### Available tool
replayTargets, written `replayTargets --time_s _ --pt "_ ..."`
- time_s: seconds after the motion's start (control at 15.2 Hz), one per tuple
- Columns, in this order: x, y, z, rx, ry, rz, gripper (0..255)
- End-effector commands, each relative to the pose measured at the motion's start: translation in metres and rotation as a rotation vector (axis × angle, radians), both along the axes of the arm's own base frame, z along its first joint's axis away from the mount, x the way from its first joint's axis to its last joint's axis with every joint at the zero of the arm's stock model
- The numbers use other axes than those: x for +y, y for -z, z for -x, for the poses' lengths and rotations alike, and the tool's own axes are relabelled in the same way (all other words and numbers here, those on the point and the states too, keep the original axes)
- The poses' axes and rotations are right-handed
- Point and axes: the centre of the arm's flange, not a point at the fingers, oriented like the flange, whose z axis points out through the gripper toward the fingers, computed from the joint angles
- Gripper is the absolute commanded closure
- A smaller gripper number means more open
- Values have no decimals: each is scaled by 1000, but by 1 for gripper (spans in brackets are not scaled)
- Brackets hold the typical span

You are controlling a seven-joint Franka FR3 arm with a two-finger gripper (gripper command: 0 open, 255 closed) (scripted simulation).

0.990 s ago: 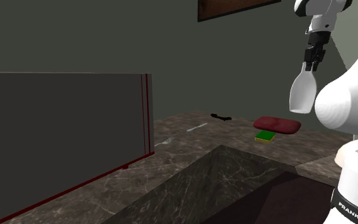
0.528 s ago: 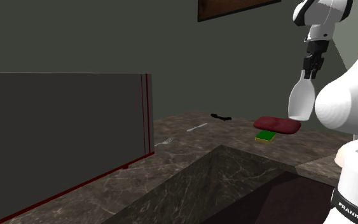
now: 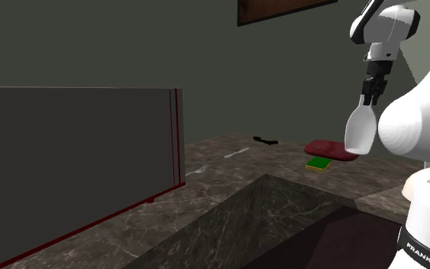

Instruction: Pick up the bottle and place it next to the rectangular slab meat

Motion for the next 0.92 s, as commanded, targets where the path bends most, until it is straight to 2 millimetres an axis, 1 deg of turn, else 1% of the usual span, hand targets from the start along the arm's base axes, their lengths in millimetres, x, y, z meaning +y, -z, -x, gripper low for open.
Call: replayTargets --time_s 0.0,0.59,0.66,0.86 --pt "-1 10 -1 -1 0 1 255" --pt "-1 58 -1 -1 0 1 255" --pt "-1 66 -1 -1 0 1 255" --pt "-1 66 -1 -1 0 1 255"
